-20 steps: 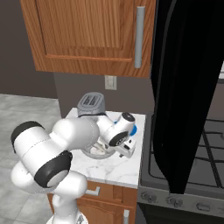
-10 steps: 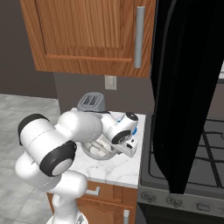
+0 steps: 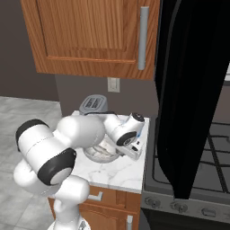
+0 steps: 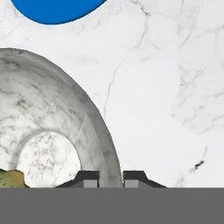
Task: Remove the pear from the bowl and place it on the small plate. Then place the bowl with only the fish in the microwave, close the door, and press the start button to microwave the fish.
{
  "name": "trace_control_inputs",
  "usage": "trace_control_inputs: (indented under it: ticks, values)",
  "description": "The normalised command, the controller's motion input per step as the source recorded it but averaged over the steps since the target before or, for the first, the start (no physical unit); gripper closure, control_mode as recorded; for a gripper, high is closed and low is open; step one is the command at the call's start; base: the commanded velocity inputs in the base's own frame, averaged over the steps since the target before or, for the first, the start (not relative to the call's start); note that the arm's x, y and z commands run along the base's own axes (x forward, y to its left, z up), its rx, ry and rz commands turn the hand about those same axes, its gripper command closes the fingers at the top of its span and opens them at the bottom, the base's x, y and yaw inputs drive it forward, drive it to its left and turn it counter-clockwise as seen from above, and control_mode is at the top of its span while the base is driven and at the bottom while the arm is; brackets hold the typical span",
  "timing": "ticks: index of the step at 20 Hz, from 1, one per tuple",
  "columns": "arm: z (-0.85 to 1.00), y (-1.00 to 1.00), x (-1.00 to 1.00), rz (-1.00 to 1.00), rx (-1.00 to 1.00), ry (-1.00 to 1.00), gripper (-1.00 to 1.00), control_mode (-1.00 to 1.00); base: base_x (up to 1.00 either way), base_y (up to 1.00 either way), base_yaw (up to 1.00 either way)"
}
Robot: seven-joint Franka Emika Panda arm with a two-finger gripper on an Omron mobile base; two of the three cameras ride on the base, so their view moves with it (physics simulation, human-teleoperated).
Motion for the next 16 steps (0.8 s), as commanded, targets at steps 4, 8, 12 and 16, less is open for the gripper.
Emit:
trace_control_inputs:
  ticks: [4, 8, 12, 16]
  values:
    - [0.89, 0.02, -0.30, 0.00, 0.00, -0.08, 1.00, -1.00, 0.00, 0.00, 0.00]
    - [0.79, 0.18, -0.02, 0.00, 0.00, 0.00, 1.00, -1.00, 0.00, 0.00, 0.00]
    - [0.71, 0.21, 0.00, 0.00, 0.00, 0.00, 1.00, -1.00, 0.00, 0.00, 0.00]
    - [0.77, 0.21, -0.16, 0.00, 0.00, 0.00, 1.00, -1.00, 0.00, 0.00, 0.00]
